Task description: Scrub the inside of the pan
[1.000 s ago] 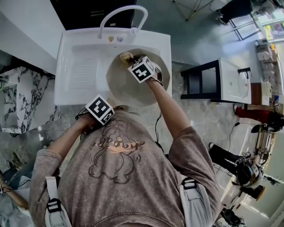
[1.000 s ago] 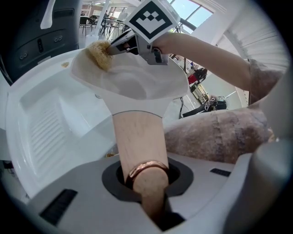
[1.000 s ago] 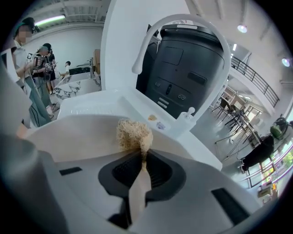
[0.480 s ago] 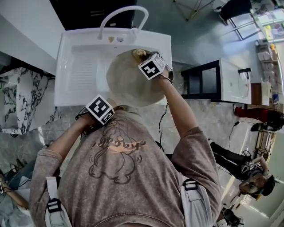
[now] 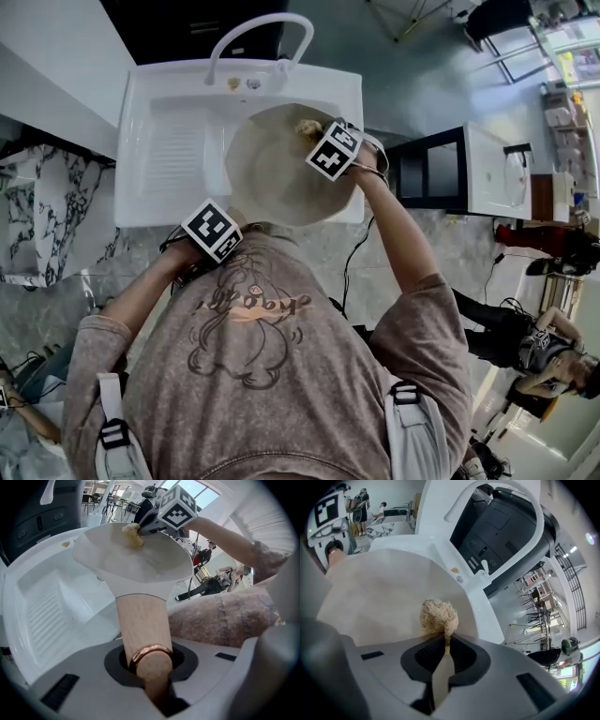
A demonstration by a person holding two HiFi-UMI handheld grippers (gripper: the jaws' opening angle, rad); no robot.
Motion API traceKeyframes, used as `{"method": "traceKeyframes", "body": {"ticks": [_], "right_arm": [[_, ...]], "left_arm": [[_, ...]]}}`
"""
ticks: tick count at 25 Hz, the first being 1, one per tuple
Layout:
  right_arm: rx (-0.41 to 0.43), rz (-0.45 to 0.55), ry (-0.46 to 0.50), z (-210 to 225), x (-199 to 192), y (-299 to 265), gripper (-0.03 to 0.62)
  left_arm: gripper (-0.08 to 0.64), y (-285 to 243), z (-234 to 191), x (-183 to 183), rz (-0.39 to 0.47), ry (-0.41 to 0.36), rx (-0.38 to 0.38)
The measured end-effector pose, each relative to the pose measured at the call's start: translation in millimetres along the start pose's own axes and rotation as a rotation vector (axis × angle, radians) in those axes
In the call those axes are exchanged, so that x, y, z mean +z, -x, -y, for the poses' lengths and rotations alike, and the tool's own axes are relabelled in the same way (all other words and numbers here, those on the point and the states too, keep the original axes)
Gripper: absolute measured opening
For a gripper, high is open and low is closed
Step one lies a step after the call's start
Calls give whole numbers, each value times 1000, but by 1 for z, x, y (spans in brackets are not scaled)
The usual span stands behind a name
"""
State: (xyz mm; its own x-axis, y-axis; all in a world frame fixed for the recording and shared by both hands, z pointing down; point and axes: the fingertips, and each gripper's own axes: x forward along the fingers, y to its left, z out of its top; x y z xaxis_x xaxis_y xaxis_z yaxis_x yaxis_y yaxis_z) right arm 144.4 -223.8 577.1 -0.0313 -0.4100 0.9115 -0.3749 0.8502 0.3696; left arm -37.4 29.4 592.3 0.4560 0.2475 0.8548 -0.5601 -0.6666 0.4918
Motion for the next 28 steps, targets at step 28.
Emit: {"method": "traceKeyframes", "body": {"ticks": [28], "right_arm": [[317, 9, 250, -147, -19, 33, 41]], "left_arm": [[74, -6, 1, 4, -37, 3, -5]]}}
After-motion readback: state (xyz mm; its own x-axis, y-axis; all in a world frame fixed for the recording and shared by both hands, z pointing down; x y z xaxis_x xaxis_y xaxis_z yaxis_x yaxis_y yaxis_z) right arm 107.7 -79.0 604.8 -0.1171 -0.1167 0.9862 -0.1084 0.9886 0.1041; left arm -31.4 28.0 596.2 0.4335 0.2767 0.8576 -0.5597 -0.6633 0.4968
